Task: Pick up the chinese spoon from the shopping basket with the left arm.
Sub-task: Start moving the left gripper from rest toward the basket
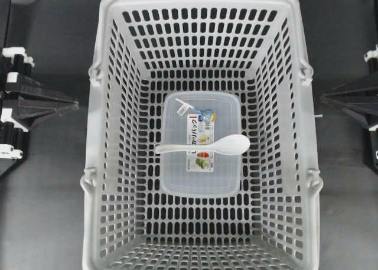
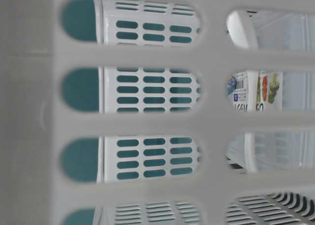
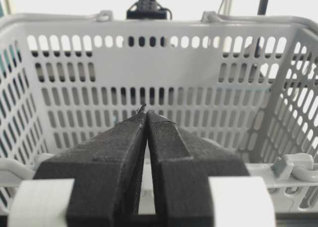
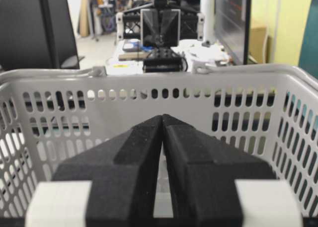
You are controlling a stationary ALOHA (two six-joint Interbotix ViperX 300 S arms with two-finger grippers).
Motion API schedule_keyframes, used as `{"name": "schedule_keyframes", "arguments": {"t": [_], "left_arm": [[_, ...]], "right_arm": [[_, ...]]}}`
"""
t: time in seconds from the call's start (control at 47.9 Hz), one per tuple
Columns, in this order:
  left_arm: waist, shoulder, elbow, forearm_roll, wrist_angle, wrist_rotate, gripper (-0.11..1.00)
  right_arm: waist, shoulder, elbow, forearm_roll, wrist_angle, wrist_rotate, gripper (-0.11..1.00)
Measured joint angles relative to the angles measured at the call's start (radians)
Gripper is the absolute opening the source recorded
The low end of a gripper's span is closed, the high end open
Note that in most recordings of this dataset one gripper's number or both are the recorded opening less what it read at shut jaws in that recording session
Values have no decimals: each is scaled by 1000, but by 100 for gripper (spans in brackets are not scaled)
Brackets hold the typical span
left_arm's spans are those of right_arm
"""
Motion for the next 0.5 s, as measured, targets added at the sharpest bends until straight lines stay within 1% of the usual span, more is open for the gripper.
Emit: {"name": "schedule_keyframes", "arguments": {"t": [0.042,0.084,0.146,0.251,0.376,0.501], "left_arm": [[0,2,-2,2,3,-2,5],[0,12,-12,17,37,-12,0],[0,38,-29,32,100,-28,0],[0,75,-61,37,189,-49,0],[-18,123,-163,37,308,-51,0],[-23,202,-288,38,476,-49,0]], "right_arm": [[0,0,0,0,0,0,0],[0,0,0,3,0,2,0],[0,0,0,11,0,5,0],[0,2,0,15,0,8,0],[0,0,0,17,0,9,0],[-11,2,0,17,-2,17,0]]}}
